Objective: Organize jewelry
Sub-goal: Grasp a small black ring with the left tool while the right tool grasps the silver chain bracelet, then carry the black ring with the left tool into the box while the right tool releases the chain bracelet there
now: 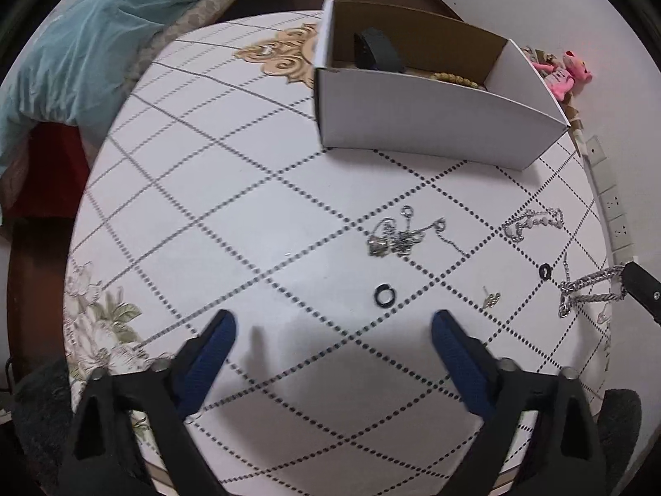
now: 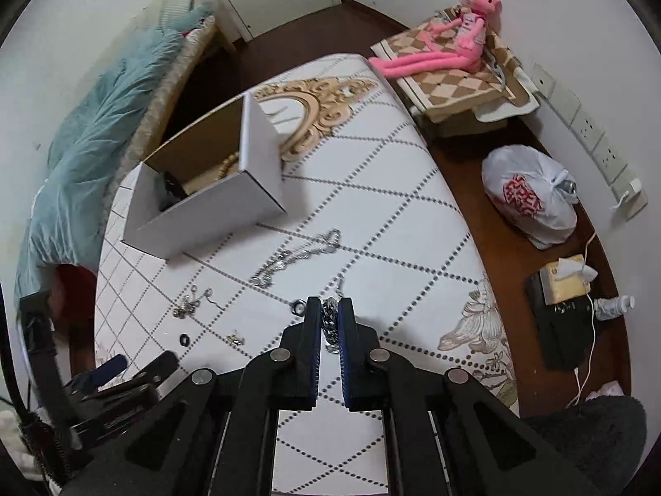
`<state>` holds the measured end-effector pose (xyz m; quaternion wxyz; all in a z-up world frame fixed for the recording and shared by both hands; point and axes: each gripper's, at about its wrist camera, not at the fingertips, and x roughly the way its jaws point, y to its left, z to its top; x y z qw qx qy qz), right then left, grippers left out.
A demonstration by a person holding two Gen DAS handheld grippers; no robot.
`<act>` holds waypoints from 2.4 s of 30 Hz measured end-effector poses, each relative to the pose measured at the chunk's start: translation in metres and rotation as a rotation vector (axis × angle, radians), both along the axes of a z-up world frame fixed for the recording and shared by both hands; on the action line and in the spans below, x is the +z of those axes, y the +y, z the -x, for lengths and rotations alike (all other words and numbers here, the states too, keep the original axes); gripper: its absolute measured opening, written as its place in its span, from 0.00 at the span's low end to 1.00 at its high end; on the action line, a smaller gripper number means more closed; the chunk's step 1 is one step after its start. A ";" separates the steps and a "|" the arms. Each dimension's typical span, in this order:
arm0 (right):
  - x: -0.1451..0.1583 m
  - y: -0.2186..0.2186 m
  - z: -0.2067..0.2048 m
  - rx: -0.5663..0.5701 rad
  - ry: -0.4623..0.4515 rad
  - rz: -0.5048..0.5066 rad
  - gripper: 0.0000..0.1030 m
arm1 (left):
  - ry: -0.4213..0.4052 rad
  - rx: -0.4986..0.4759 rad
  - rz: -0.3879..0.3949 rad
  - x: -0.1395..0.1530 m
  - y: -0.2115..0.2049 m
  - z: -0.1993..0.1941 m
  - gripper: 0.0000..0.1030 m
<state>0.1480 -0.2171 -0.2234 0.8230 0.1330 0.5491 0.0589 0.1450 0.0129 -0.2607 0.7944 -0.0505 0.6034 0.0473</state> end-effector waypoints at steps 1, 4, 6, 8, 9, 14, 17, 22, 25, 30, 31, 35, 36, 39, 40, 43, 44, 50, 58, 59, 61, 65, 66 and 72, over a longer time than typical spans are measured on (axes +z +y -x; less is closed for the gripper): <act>-0.002 0.001 -0.001 0.000 0.003 0.008 0.08 | 0.008 -0.011 -0.001 -0.003 -0.003 -0.003 0.79; -0.011 0.000 -0.005 -0.013 0.022 0.016 0.08 | 0.020 -0.039 -0.006 -0.010 -0.010 -0.009 0.59; -0.016 -0.003 -0.007 -0.022 0.033 0.014 0.08 | 0.028 -0.056 -0.009 -0.013 -0.016 -0.010 0.47; -0.018 -0.003 -0.008 -0.027 0.038 0.019 0.08 | -0.006 -0.087 -0.024 -0.011 -0.023 -0.010 0.27; -0.019 -0.003 -0.008 -0.028 0.040 0.019 0.08 | -0.009 -0.097 -0.028 -0.011 -0.026 -0.011 0.15; -0.014 0.000 -0.008 -0.018 0.031 0.022 0.08 | -0.023 -0.124 -0.025 -0.008 -0.031 -0.011 0.09; -0.006 0.001 -0.007 -0.009 0.019 0.012 0.08 | -0.040 -0.130 -0.023 -0.001 -0.031 -0.008 0.09; 0.018 0.005 -0.006 0.015 -0.012 -0.029 0.08 | -0.086 -0.131 0.009 0.030 -0.027 -0.002 0.09; 0.039 0.008 -0.009 0.034 -0.038 -0.064 0.08 | -0.118 -0.127 0.045 0.053 -0.014 -0.010 0.09; 0.084 0.016 -0.022 0.079 -0.111 -0.113 0.08 | -0.192 -0.132 0.098 0.101 -0.008 -0.024 0.09; 0.093 0.019 -0.026 0.089 -0.126 -0.123 0.08 | -0.208 -0.131 0.119 0.112 -0.004 -0.030 0.09; 0.119 0.033 -0.049 0.138 -0.172 -0.129 0.08 | -0.233 -0.137 0.151 0.130 0.002 -0.056 0.09; 0.123 0.037 -0.056 0.149 -0.181 -0.123 0.08 | -0.231 -0.141 0.155 0.131 0.003 -0.063 0.09; 0.125 0.052 -0.084 0.178 -0.181 -0.107 0.08 | -0.209 -0.140 0.169 0.125 0.010 -0.085 0.09; 0.123 0.056 -0.092 0.186 -0.173 -0.107 0.08 | -0.196 -0.141 0.175 0.122 0.012 -0.090 0.09; 0.113 0.068 -0.118 0.205 -0.137 -0.104 0.08 | -0.162 -0.128 0.192 0.110 0.020 -0.107 0.09; 0.108 0.072 -0.128 0.208 -0.121 -0.102 0.08 | -0.151 -0.117 0.195 0.105 0.023 -0.113 0.09; 0.079 0.091 -0.160 0.238 -0.058 -0.071 0.08 | -0.119 -0.078 0.221 0.092 0.035 -0.132 0.10; 0.058 0.098 -0.185 0.244 0.004 -0.081 0.08 | -0.117 -0.100 0.273 0.101 0.027 -0.162 0.10; 0.055 0.096 -0.187 0.244 0.017 -0.087 0.08 | -0.112 -0.104 0.270 0.101 0.025 -0.167 0.10; 0.048 0.096 -0.193 0.253 0.057 -0.095 0.08 | -0.099 -0.105 0.261 0.100 0.022 -0.176 0.11; 0.032 0.091 -0.200 0.249 0.127 -0.104 0.09 | -0.091 -0.073 0.210 0.098 0.025 -0.186 0.34; 0.030 0.090 -0.200 0.249 0.137 -0.107 0.10 | -0.095 -0.065 0.199 0.098 0.028 -0.186 0.61; 0.036 0.083 -0.195 0.235 0.113 -0.062 0.39 | -0.122 -0.025 0.138 0.104 0.044 -0.179 0.79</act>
